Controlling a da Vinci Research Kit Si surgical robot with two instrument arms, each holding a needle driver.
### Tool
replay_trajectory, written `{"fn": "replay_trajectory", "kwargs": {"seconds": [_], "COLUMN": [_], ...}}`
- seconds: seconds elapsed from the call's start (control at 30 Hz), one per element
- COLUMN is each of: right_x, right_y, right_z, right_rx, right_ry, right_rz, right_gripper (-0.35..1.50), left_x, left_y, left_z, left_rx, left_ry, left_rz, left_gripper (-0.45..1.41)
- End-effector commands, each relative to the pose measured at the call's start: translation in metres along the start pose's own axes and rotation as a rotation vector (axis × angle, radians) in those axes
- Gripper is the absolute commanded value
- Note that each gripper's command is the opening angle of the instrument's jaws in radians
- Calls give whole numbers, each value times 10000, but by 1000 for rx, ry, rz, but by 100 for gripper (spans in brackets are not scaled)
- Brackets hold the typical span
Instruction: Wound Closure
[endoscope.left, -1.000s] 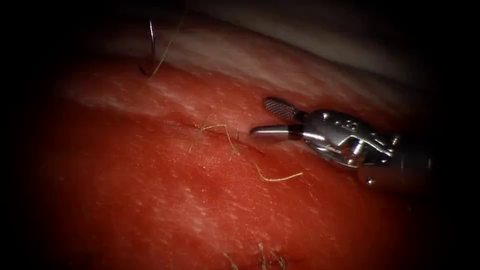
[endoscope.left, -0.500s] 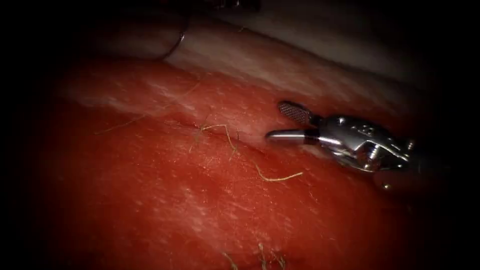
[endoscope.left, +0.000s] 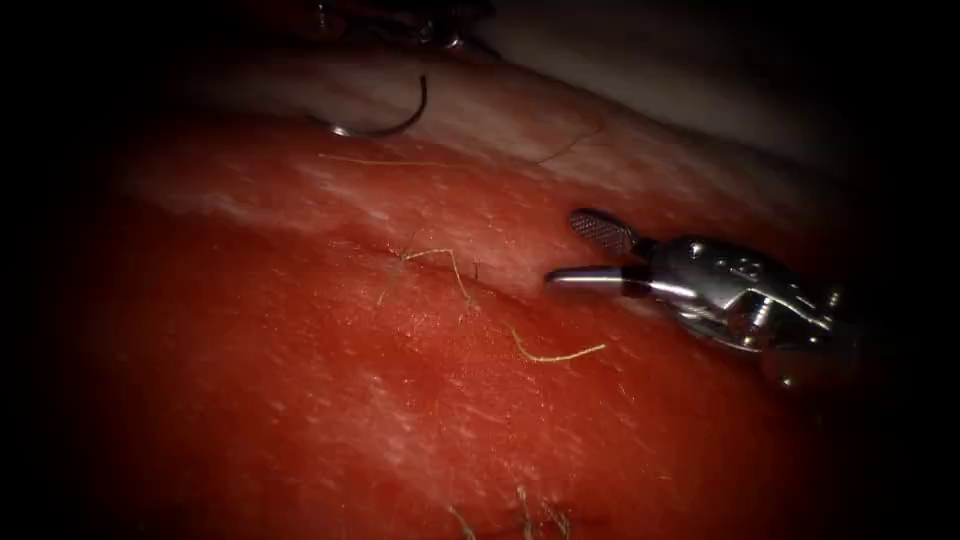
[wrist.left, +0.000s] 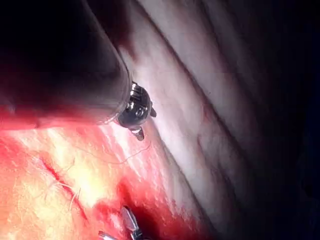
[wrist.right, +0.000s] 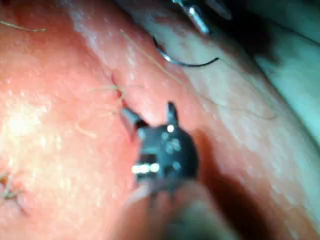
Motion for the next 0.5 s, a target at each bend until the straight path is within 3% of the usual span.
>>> {"fn": "replay_trajectory", "kwargs": {"seconds": [0.03,0.27,0.43,0.5], "right_x": [2,7,14,19], "right_y": [-2,-3,-10,-14], "right_z": [5,-5,-22,-33], "right_rx": [4,7,11,2], "right_ry": [1,-6,-22,-26], "right_rz": [-9,-22,-46,-76], "right_gripper": [148,148,143,143], "left_x": [-10,-27,-16,-6], "left_y": [2,16,69,109], "left_z": [-18,-79,-92,-86], "left_rx": [-23,39,31,-3], "left_ry": [-2,-29,-32,-24], "left_rz": [15,-3,-26,3], "left_gripper": [78,71,65,63]}}
